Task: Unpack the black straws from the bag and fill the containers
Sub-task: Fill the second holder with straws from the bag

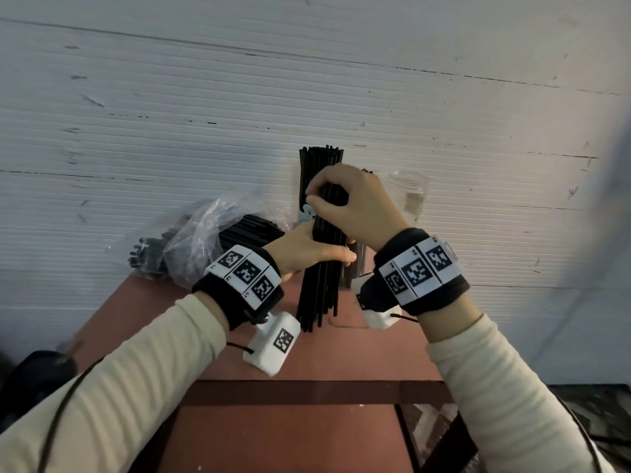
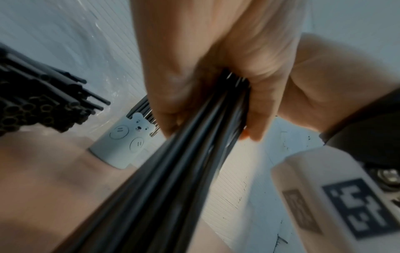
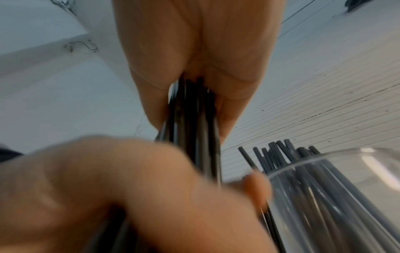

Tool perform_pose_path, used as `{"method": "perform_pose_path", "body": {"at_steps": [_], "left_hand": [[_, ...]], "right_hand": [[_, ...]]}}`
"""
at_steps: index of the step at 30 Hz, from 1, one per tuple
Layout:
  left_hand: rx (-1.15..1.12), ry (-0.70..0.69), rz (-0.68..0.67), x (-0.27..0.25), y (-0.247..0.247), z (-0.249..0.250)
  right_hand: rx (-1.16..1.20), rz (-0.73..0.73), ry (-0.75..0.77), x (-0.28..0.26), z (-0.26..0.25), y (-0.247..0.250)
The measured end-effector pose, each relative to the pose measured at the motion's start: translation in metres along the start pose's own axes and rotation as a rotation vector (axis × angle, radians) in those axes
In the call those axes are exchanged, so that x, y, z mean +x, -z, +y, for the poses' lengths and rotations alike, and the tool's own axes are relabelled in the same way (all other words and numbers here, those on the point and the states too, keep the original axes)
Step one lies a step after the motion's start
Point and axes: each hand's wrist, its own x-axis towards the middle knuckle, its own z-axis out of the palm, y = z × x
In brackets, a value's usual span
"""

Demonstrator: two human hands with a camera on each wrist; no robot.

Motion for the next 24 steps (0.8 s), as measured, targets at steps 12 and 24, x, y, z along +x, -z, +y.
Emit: {"method": "perform_pose_path", "body": {"at_steps": [12, 24], "left_hand": [[0.063, 0.103, -0.138, -0.009, -0.005, -0.01], [0.157, -0.04, -0.426, -0.034, -0.001, 0.031]], "right_hand": [[0.033, -0.034, -0.1, -0.013, -0.002, 0.005], [0.423, -0.273, -0.186, -0.044, -0.011, 0.035]]}}
